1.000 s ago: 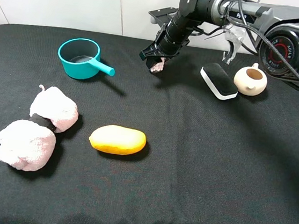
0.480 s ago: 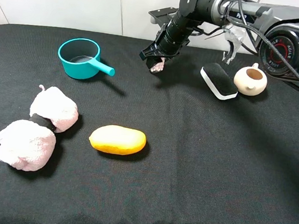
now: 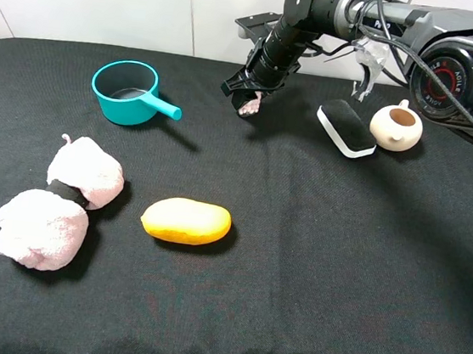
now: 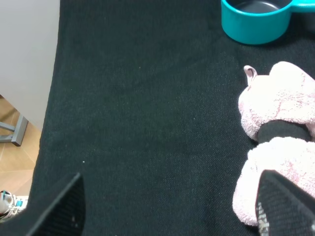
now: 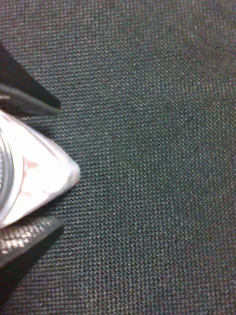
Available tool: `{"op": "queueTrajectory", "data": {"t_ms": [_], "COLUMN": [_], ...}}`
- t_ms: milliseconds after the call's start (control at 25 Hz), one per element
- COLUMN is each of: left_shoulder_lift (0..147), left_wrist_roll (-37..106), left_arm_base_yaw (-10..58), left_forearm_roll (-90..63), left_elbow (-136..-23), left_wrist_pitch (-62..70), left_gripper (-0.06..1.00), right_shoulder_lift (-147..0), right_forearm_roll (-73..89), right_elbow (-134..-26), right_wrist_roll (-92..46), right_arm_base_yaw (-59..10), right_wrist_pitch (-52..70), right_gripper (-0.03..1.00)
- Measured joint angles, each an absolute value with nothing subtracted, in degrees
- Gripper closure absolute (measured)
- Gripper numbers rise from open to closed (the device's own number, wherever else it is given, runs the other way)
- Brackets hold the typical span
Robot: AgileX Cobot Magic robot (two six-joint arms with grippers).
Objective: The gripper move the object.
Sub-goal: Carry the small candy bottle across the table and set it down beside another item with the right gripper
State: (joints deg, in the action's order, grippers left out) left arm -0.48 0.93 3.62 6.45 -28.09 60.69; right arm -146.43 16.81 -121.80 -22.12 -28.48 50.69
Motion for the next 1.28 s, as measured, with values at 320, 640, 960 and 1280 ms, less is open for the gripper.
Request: {"op": "queueTrajectory", "data": {"t_ms": [320, 640, 960, 1280], "left_shoulder_lift": [-0.48, -0.48, -0.48, -0.48], "left_wrist_roll": [0.93, 0.93, 0.93, 0.93], "left_arm_base_yaw": [3.62, 3.62, 3.62, 3.62], "left_forearm_roll": [6.45, 6.45, 6.45, 6.45], "left_elbow": [-28.09, -28.09, -28.09, -28.09], "left_wrist_pitch": [60.69, 60.69, 60.69, 60.69], "left_gripper": [0.18, 0.18, 0.18, 0.18], "right_shoulder_lift": [-145.47, -139.79, -135.47, -131.42], "right_forearm_roll": [15.78, 12.91, 10.85, 8.78], "right_elbow": [-121.96, -121.96, -121.96, -121.77], "right_wrist_roll": [-22.12, -20.94, -19.65, -17.52], "right_arm_base_yaw": [-28.48, -28.48, -28.48, -28.48], "right_wrist_pitch": [56.01, 59.22, 63.73, 66.14], "right_gripper": [0.63, 0.63, 0.63, 0.63]}}
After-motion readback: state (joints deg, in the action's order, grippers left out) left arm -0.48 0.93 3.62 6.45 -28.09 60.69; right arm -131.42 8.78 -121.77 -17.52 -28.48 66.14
